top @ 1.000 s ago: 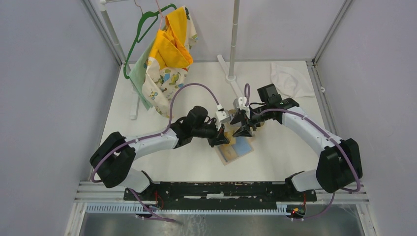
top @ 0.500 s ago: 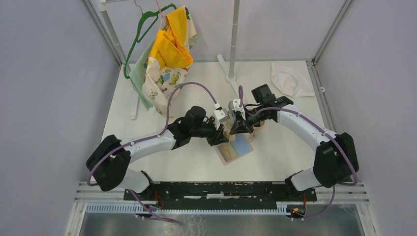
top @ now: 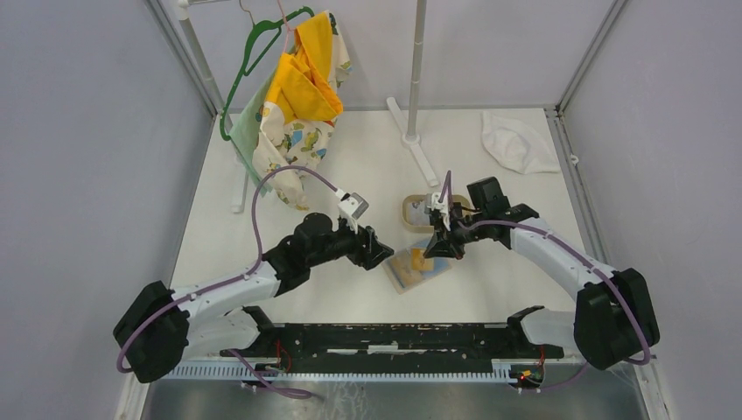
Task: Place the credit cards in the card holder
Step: Pick up the credit card from the storage box.
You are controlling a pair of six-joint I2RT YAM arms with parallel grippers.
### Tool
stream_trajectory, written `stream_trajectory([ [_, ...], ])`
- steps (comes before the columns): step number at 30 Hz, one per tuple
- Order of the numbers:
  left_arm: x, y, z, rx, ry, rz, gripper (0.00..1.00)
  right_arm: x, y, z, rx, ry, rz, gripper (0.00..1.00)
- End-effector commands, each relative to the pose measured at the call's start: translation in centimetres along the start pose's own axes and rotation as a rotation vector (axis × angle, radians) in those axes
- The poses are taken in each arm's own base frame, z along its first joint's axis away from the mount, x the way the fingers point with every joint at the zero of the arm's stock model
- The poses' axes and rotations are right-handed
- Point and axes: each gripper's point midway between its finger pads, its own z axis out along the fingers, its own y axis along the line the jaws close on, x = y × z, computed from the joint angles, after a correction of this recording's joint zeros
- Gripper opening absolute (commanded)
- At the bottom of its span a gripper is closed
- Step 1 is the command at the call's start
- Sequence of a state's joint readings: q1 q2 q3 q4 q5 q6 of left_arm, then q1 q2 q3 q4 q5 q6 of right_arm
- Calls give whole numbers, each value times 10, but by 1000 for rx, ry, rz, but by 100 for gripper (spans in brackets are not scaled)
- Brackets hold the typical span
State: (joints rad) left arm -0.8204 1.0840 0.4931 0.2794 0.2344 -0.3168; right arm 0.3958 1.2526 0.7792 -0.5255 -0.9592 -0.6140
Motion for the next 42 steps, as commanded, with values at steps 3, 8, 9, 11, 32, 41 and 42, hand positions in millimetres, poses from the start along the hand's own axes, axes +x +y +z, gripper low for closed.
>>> stream_trajectory([
  [3,16,-16,13,73,4,-285,49,15,-25,-2,61,-2,241,0],
  [8,29,-32,23,55,21,-325,42,25,-38,-10,112,-15,335,0],
  [9,32,-38,26,46,29,-308,42,27,-41,-10,122,-14,351,0],
  [11,38,-41,34,-11,47,-262,41,29,-39,-8,105,-16,372,0],
  [32,82,16,26,-387,127,-195,49,62,-41,9,87,33,545,0],
  [41,98,26,32,-456,183,-215,54,74,-49,12,171,46,640,0],
  [42,99,27,32,-458,185,-217,54,75,-50,12,174,47,655,0],
])
